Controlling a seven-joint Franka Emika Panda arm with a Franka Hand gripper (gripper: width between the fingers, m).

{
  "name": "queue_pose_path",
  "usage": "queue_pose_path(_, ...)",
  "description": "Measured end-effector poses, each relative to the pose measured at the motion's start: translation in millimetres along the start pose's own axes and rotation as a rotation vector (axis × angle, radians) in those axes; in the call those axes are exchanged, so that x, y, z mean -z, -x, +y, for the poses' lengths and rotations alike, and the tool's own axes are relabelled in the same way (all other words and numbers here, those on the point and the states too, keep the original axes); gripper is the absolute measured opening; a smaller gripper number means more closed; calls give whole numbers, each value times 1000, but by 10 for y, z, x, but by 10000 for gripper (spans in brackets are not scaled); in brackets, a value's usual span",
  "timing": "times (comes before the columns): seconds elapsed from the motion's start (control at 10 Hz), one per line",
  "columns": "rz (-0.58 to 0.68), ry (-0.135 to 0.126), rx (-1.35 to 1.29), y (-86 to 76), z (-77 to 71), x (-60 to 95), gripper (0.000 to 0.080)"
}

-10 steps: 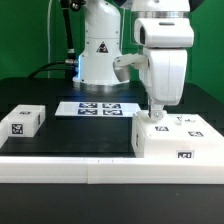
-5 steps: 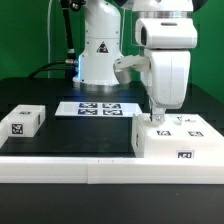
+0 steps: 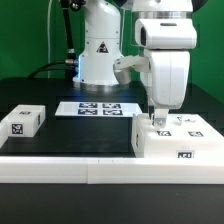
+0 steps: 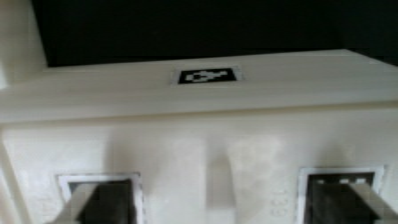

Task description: Assemble cabinet

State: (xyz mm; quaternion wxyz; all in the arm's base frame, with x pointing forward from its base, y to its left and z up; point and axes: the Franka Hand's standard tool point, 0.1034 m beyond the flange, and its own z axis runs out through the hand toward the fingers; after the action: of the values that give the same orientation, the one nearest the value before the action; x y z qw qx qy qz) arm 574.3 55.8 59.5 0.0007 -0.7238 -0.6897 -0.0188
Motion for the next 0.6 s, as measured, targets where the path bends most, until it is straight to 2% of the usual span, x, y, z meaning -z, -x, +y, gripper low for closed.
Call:
queue_pose_path(0.1, 0, 0, 0, 0, 0, 0, 647)
queue_pose_path(0.2, 0, 0, 0, 0, 0, 0, 766)
queue_pose_path(0.4, 0, 0, 0, 1, 0, 0, 789)
queue_pose_path(0.5, 2, 8, -15, 11, 3, 15, 798)
queue_pose_path(0.6, 6, 39, -83, 54, -48, 86, 798)
